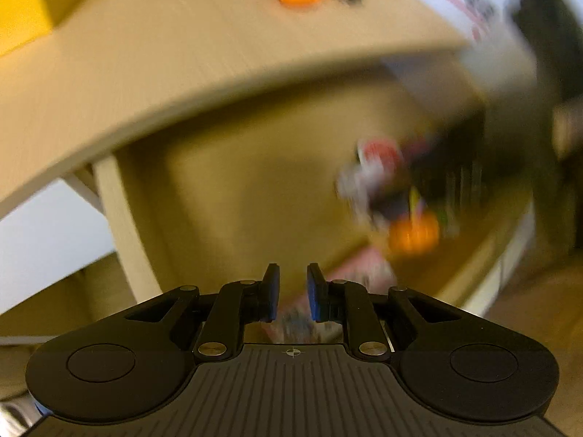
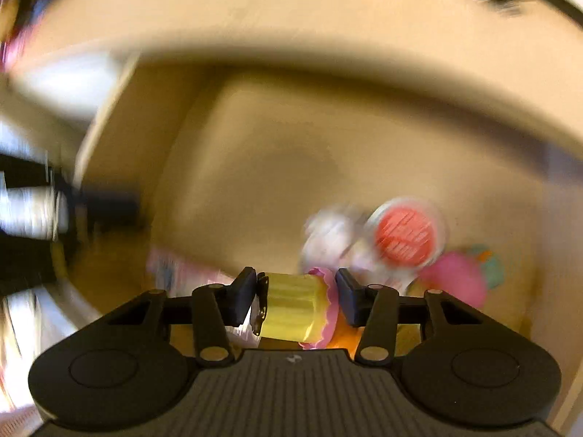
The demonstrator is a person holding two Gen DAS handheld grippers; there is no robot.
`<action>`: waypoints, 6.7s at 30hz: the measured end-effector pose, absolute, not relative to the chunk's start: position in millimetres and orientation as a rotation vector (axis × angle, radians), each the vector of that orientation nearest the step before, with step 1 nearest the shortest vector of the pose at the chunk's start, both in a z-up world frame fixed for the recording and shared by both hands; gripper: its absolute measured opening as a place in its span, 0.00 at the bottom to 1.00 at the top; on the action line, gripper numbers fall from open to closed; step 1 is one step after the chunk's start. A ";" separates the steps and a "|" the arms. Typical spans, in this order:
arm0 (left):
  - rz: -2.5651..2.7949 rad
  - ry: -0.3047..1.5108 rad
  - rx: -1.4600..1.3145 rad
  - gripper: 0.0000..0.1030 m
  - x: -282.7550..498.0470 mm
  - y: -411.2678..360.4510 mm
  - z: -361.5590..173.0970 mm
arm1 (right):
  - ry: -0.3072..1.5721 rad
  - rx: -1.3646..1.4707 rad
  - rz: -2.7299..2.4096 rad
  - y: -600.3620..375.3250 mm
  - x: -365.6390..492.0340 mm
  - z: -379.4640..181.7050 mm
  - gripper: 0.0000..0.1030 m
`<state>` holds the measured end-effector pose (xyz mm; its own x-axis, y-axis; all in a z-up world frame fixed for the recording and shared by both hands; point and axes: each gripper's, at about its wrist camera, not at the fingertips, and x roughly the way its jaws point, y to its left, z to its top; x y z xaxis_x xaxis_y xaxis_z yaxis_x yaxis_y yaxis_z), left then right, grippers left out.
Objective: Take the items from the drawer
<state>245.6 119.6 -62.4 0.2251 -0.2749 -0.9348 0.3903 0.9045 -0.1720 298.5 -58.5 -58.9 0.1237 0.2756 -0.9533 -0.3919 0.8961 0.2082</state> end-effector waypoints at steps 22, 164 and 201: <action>-0.488 1.397 0.214 0.12 311.8 60.2 -111.1 | 1.127 0.131 0.264 -169.4 265.2 -37.1 0.41; -0.228 0.759 -0.227 0.06 355.3 158.3 -0.1 | 0.762 0.025 0.311 -160.0 355.3 46.9 0.14; -0.362 1.180 0.130 0.16 297.8 76.4 -110.1 | 0.900 0.113 0.263 -176.8 275.9 -19.3 0.73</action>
<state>297.8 76.4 -110.1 0.3316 -0.2087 -0.9201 0.3430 0.9352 -0.0885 275.9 -176.8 -19.3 0.5918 0.2730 -0.7584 -0.1782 0.9619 0.2071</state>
